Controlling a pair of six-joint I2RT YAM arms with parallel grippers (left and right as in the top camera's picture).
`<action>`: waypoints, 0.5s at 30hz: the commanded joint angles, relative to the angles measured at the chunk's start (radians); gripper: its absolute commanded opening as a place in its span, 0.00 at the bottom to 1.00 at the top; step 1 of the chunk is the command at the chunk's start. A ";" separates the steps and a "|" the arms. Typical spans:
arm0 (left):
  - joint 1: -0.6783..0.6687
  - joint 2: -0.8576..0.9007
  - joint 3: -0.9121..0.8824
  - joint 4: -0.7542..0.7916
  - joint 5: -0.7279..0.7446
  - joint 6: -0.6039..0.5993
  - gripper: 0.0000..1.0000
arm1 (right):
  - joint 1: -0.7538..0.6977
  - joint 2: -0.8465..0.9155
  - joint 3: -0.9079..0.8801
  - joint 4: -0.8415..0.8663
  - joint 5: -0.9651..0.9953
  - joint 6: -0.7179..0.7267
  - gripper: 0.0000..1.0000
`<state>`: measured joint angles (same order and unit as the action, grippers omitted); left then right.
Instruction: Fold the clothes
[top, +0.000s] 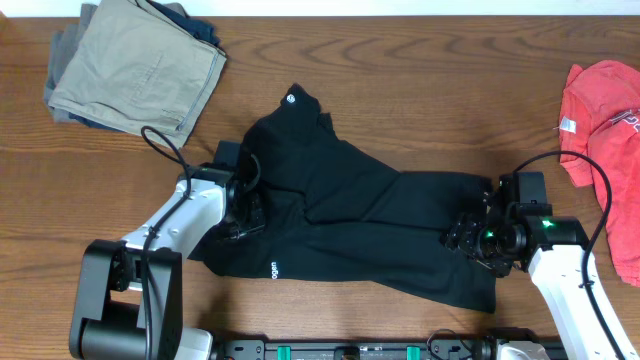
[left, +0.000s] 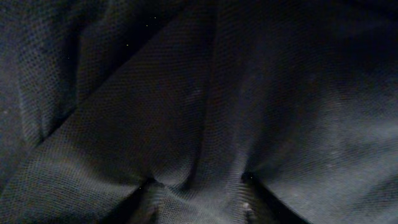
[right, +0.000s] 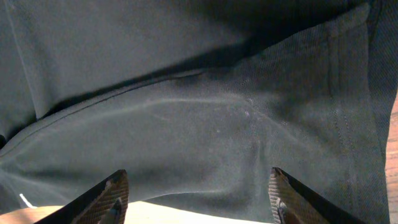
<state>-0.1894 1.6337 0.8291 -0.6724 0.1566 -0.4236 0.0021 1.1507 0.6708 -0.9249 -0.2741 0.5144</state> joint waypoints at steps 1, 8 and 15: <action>0.005 0.048 -0.010 -0.027 -0.018 0.004 0.29 | -0.008 -0.008 0.002 0.001 -0.007 -0.015 0.69; 0.005 0.055 -0.010 -0.200 -0.014 -0.001 0.07 | -0.008 -0.008 0.002 0.013 -0.007 -0.015 0.69; 0.004 0.051 -0.010 -0.387 0.005 -0.023 0.06 | -0.008 -0.008 0.002 0.018 -0.008 -0.015 0.69</action>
<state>-0.1898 1.6817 0.8322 -1.0260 0.1726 -0.4263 0.0021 1.1507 0.6708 -0.9092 -0.2741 0.5144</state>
